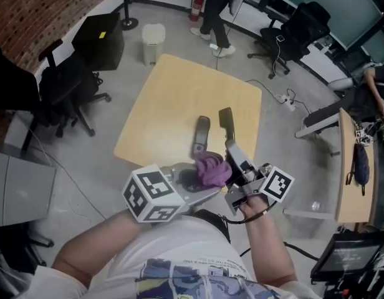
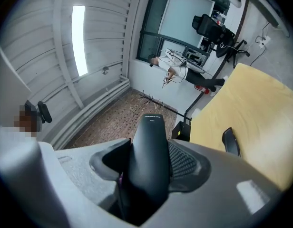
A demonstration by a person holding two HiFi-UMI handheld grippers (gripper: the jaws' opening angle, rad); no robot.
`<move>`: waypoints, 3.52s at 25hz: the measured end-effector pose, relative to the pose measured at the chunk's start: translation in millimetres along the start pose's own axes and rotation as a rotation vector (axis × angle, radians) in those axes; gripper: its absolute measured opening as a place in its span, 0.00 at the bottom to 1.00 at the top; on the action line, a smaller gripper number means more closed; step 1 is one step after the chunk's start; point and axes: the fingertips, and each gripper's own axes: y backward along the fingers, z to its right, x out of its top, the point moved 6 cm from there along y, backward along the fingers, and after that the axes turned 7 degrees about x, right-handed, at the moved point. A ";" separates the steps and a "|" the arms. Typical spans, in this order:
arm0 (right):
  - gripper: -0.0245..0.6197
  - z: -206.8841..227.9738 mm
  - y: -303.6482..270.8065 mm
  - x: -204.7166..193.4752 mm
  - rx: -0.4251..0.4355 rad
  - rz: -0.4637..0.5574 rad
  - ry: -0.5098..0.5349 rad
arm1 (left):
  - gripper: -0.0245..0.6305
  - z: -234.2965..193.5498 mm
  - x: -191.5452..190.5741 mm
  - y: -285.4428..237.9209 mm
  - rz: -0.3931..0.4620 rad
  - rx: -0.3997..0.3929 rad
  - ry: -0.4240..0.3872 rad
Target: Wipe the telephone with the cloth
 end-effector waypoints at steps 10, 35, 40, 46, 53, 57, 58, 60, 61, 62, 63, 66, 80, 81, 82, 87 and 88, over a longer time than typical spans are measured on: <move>0.42 0.4 -0.5 -4.8 -0.042 -0.013 0.031 | 0.26 13.5 -24.0 3.1 -0.150 -0.070 -0.073; 0.42 65.6 4.3 -51.0 -0.432 -0.103 0.248 | 0.26 -77.4 -44.1 90.8 0.111 0.131 0.242; 0.42 90.6 -1.6 -58.3 -0.549 -0.121 0.287 | 0.26 -92.4 -45.5 98.9 0.103 0.138 0.251; 0.42 119.9 -9.0 -65.8 -0.658 -0.162 0.314 | 0.26 -96.2 -47.5 98.4 0.090 0.144 0.265; 0.42 154.5 -28.2 -66.4 -0.763 -0.180 0.341 | 0.26 -103.0 -55.7 106.6 0.076 0.141 0.266; 0.42 173.5 -40.0 -66.4 -0.832 -0.184 0.351 | 0.26 -108.2 -60.9 114.7 0.074 0.156 0.272; 0.42 177.9 -42.6 -66.1 -0.846 -0.190 0.360 | 0.26 -109.0 -62.1 116.1 0.075 0.158 0.277; 0.42 187.2 -44.8 -66.3 -0.872 -0.201 0.380 | 0.26 -109.0 -66.5 118.1 0.070 0.156 0.280; 0.42 192.1 -44.6 -66.7 -0.886 -0.206 0.387 | 0.26 -108.3 -69.2 119.1 0.069 0.154 0.280; 0.42 196.6 -44.1 -66.9 -0.901 -0.211 0.391 | 0.26 -107.5 -71.5 120.3 0.069 0.153 0.280; 0.42 200.6 -43.6 -66.7 -0.913 -0.217 0.393 | 0.26 -106.7 -73.1 121.6 0.071 0.154 0.282; 0.42 207.7 -45.3 -65.3 -0.938 -0.237 0.402 | 0.26 -105.5 -73.4 124.8 0.078 0.166 0.299; 0.42 216.0 -61.1 -70.9 -1.013 -0.328 0.544 | 0.27 -101.0 -75.6 130.3 0.085 0.206 0.338; 0.42 216.3 -61.4 -70.9 -1.019 -0.328 0.546 | 0.27 -99.8 -75.8 130.1 0.085 0.207 0.340; 0.42 217.1 -61.6 -71.0 -1.022 -0.327 0.548 | 0.27 -98.6 -76.4 130.0 0.084 0.208 0.339; 0.43 222.4 -64.7 -70.6 -1.017 -0.316 0.559 | 0.27 -95.7 -78.0 130.1 0.082 0.216 0.331; 0.43 223.2 -64.6 -70.2 -1.016 -0.314 0.557 | 0.27 -95.4 -78.2 130.0 0.082 0.216 0.331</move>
